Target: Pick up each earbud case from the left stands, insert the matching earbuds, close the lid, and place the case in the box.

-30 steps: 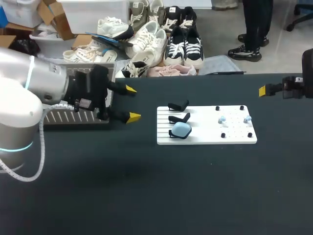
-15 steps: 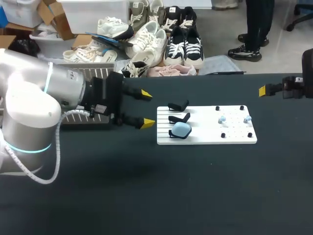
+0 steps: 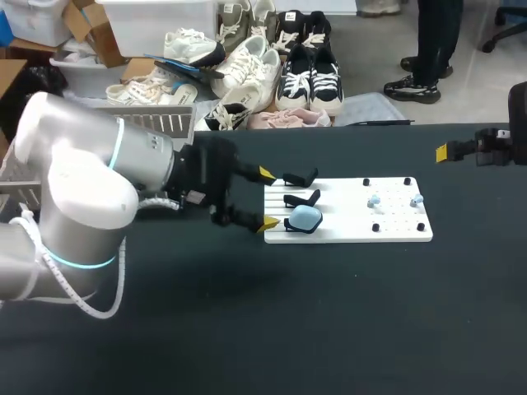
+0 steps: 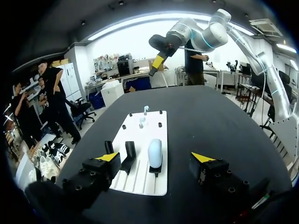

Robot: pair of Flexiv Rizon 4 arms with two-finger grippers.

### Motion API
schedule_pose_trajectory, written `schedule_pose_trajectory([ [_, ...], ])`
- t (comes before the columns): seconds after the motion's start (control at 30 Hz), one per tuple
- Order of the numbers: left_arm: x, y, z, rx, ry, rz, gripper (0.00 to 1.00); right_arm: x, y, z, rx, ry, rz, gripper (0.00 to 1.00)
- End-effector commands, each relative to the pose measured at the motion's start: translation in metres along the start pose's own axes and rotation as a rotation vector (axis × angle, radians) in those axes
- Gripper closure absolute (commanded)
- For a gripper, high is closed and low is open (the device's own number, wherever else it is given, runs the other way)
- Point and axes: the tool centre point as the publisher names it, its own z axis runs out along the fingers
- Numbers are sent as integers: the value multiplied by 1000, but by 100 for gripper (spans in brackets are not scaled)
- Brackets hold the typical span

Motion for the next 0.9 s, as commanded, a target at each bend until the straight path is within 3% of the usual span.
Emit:
schedule_pose_trajectory([
  [0.03,4,2,13,-2,0,-3,0,0,-2,0,-7,1,-2,0],
  [0.9,17,2,46,4,-11,24,0,0,-2,0,-7,1,-2,0],
])
